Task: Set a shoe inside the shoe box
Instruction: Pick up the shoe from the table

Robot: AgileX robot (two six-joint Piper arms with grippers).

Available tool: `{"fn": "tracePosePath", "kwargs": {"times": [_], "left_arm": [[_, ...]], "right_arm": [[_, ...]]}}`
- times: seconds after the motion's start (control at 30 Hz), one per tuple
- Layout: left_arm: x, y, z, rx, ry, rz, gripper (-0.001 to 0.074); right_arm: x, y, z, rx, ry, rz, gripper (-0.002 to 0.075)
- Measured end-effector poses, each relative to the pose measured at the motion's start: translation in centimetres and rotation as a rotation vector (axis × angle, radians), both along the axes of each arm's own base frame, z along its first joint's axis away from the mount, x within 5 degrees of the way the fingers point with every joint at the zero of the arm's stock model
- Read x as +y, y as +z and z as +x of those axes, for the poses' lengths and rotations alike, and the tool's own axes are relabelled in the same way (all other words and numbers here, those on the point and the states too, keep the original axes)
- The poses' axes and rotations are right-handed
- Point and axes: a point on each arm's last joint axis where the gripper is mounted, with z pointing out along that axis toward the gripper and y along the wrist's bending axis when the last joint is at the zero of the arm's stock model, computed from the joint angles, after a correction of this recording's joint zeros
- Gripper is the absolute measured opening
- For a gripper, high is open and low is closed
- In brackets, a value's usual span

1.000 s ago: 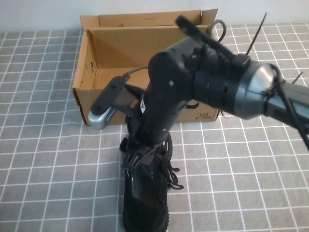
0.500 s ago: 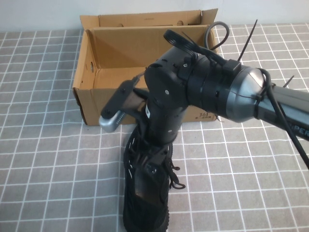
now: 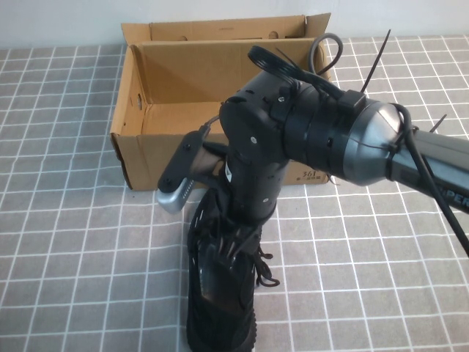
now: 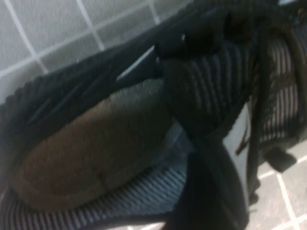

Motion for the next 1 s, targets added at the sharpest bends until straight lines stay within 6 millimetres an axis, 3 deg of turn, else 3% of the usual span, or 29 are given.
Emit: {"fn": "tracePosePath", "kwargs": {"times": [0.67,0.83,1.0], "left_arm": [[0.0,0.0,0.0,0.000,0.000,0.000,-0.0001],[0.0,0.0,0.0,0.000,0.000,0.000,-0.0001],[0.0,0.0,0.0,0.000,0.000,0.000,-0.0001]], "right_arm": [[0.7,0.3,0.6,-0.069,0.007,0.084,0.0395],[0.9,-0.2,0.6,-0.054,0.006,0.079,0.0323],[1.0,-1.0,0.6,-0.026,0.005,0.057,0.0153]]}}
